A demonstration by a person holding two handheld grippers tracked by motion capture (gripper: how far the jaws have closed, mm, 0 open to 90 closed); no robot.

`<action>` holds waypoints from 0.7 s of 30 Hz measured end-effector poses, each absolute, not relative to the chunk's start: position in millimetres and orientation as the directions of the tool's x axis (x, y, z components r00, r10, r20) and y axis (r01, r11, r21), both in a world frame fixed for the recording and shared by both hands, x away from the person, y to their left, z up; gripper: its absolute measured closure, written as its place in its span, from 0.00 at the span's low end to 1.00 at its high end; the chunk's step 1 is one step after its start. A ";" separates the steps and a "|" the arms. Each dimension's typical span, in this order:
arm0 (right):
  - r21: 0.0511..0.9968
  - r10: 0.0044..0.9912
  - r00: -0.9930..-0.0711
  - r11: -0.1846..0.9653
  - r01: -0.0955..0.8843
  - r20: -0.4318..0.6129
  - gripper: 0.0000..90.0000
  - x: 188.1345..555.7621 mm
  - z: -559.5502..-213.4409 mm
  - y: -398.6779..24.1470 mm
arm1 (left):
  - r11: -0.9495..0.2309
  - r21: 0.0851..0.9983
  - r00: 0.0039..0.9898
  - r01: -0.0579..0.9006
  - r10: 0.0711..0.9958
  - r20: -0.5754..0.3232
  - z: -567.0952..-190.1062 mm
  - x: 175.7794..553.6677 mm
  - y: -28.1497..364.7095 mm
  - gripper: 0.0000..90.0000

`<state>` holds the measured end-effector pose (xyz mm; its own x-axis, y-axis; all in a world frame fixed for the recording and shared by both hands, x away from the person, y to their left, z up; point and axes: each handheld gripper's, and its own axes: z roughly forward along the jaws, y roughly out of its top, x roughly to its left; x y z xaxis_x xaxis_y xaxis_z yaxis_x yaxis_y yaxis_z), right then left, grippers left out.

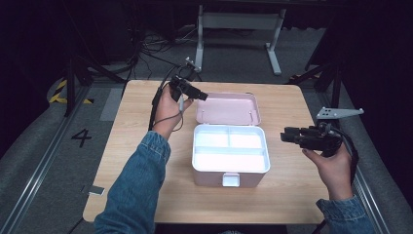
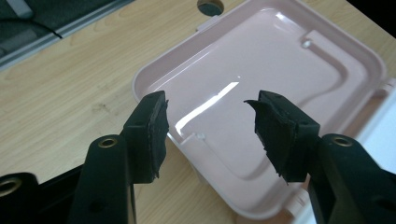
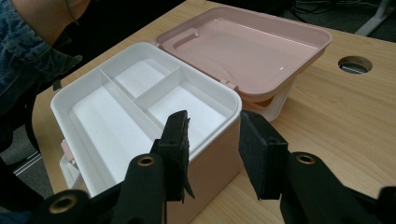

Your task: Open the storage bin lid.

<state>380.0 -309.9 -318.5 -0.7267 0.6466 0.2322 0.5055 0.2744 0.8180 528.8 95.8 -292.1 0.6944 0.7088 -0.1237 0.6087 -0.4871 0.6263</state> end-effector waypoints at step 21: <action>0.799 0.683 -0.698 0.287 0.528 0.216 0.66 408.0 -317.0 -323.3 | -0.559 0.636 0.708 0.532 0.706 0.028 -257.9 410.5 155.7 0.45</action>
